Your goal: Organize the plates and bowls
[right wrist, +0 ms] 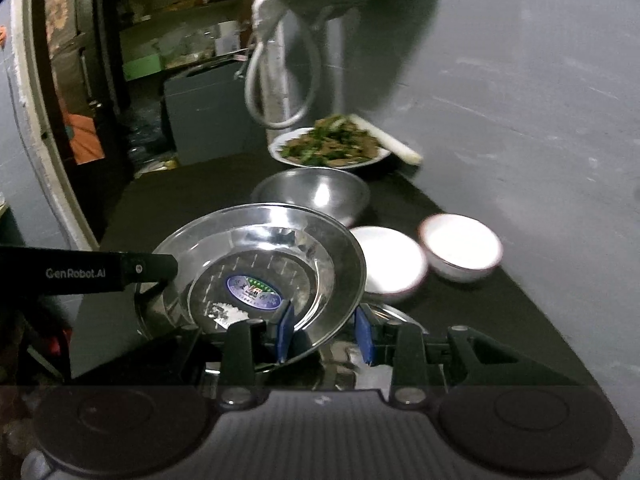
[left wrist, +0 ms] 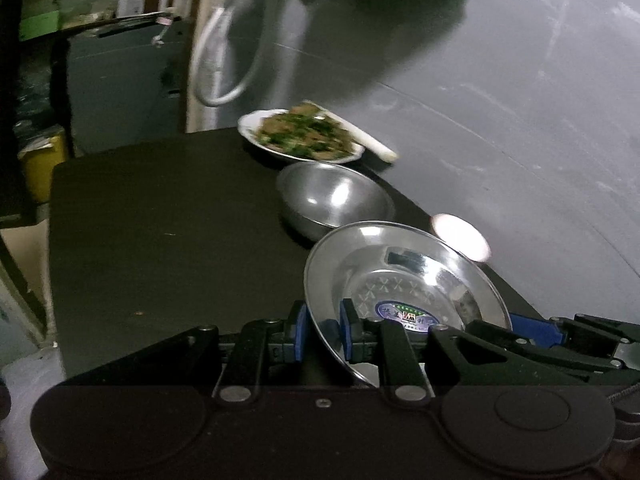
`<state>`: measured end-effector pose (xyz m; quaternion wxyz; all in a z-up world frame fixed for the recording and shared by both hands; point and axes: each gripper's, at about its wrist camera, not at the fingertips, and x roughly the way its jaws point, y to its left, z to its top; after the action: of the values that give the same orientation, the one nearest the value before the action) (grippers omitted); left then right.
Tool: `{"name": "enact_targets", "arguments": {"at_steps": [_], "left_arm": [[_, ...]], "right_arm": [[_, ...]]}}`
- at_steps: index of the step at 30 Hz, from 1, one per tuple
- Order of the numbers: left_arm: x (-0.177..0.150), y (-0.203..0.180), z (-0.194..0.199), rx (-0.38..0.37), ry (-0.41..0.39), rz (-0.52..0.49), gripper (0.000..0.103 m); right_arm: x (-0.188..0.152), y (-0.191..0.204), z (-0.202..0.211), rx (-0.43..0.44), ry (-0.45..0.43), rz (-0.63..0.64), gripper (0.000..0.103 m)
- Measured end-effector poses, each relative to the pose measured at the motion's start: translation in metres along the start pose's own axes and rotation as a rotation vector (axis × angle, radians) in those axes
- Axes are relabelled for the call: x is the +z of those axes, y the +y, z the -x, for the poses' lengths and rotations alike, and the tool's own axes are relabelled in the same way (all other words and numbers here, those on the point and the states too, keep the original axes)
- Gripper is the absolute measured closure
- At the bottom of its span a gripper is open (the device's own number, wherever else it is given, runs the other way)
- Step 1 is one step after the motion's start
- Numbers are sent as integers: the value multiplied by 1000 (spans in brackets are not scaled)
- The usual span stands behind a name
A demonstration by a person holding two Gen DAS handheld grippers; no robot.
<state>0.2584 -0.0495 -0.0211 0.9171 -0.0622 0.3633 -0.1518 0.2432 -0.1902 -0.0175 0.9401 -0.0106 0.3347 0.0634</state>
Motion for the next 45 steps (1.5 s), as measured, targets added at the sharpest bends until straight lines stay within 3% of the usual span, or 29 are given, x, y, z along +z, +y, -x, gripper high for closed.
{"name": "enact_targets", "arguments": {"at_steps": [7, 12, 45], "left_arm": [[-12, -29, -2, -33, 30, -56, 84], [-21, -38, -5, -14, 50, -92, 83], [-38, -48, -13, 54, 101, -148, 79]], "right_arm": [[-19, -30, 19, -47, 12, -53, 66], [-32, -42, 25, -56, 30, -78, 66], [-50, -40, 19, -35, 86, -62, 66]]}}
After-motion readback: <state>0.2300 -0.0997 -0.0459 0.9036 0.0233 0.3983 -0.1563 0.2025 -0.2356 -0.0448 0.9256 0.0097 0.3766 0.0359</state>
